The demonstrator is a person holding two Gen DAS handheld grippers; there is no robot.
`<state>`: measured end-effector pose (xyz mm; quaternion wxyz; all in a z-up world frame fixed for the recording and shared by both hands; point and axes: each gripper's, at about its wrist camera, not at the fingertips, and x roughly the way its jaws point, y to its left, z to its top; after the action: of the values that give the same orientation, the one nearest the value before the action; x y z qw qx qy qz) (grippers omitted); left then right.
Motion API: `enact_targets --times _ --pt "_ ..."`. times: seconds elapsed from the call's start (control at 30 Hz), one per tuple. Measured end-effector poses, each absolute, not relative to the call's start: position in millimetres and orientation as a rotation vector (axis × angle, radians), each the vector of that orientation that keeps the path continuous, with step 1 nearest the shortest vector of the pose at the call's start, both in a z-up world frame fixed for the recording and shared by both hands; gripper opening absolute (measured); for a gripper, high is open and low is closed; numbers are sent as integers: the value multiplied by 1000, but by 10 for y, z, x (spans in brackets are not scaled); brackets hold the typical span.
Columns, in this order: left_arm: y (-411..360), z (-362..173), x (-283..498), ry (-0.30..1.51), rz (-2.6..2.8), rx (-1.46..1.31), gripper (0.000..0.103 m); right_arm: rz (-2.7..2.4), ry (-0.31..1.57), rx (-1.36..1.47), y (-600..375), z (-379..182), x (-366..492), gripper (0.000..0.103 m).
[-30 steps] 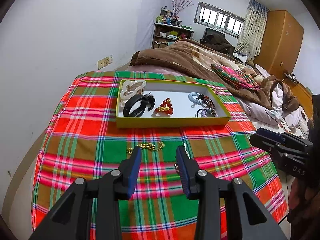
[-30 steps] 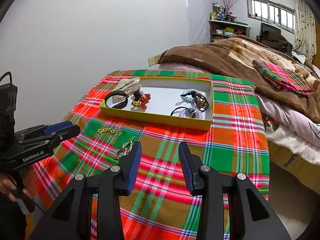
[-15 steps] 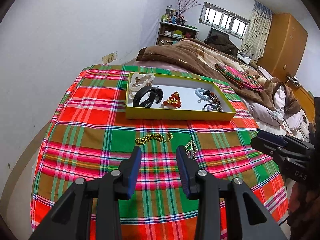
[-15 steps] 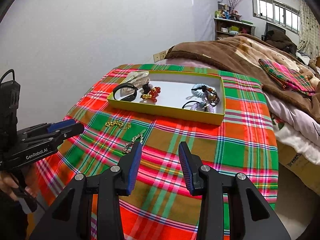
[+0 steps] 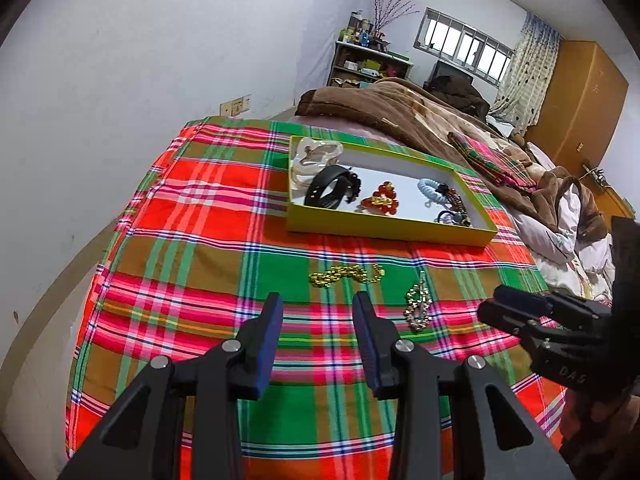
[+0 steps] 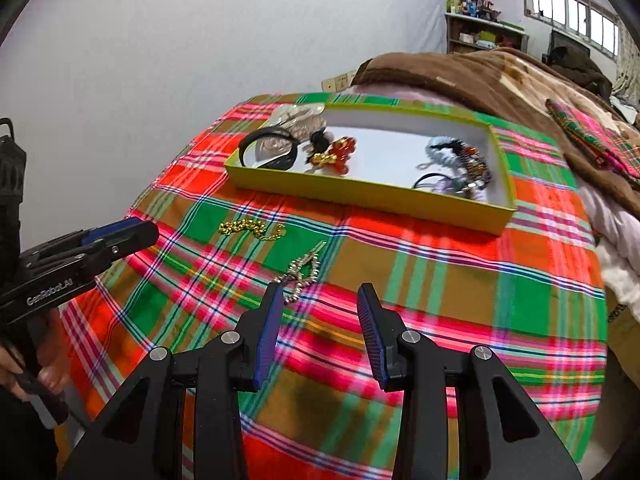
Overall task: Organize jewelry
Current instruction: 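Withdraw both tools and move toward the gold chain and rhinestone hairpin, then grasp the gold chain with left tool while right tool grasps rhinestone hairpin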
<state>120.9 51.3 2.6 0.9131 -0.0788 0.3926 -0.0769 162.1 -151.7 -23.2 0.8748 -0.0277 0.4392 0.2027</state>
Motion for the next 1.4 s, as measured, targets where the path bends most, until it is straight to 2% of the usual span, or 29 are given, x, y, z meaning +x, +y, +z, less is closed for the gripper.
enact_targets --times 0.47,0.53,0.87,1.4 --pt "739 -100 1298 822 -152 -201 38 414 972 -86 -1164 -536 1858 39" --pt "727 -117 1325 827 -157 -201 38 399 962 -110 -1163 -539 1855 32" --pt "479 -182 1495 858 -217 -166 38 385 939 -133 -1350 -498 1830 31" --pt "-29 -367 1850 887 -298 15 51 360 924 -50 -1783 -411 1860 31"
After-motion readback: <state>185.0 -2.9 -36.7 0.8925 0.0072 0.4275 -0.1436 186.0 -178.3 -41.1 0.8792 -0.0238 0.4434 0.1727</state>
